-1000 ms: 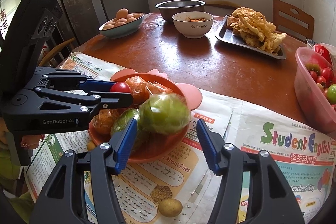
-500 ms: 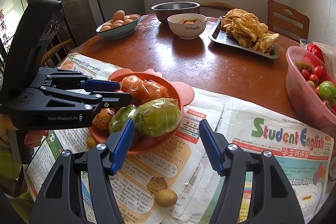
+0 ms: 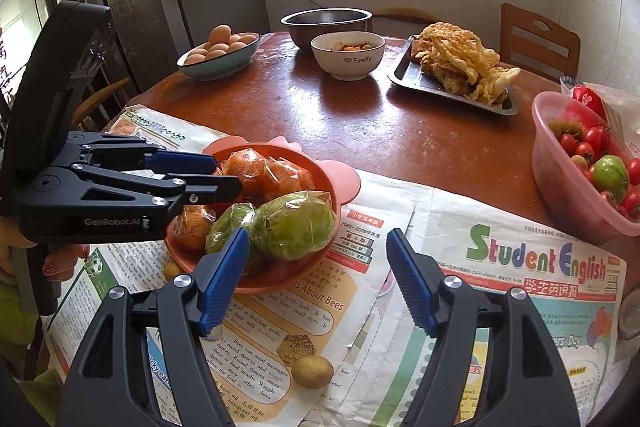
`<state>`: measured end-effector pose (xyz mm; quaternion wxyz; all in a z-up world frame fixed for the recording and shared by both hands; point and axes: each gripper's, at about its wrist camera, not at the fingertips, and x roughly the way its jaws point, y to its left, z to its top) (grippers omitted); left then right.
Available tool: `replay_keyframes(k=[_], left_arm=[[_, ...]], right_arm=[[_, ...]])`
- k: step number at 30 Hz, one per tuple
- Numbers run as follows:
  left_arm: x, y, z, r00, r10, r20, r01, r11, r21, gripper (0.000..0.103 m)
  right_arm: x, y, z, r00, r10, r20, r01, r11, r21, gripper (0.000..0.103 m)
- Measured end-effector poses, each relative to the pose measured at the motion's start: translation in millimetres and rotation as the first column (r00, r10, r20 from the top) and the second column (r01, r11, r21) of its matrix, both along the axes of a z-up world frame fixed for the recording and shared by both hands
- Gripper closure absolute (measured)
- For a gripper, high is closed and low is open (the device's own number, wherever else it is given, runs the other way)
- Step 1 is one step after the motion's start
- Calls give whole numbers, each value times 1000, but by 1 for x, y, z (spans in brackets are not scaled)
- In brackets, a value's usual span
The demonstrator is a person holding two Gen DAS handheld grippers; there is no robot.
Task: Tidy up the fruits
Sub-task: 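Lower the green fruit and tomato into the plate and open both tools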
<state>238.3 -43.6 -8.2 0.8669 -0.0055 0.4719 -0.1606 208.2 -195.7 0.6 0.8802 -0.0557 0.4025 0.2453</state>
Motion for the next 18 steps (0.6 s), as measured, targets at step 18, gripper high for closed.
replay_keyframes(k=[18], left_arm=[[-26, 11, 30, 997, 41, 67, -42, 999, 16, 40]], right_arm=[[-17, -3, 21, 997, -56, 55, 57, 998, -17, 14]])
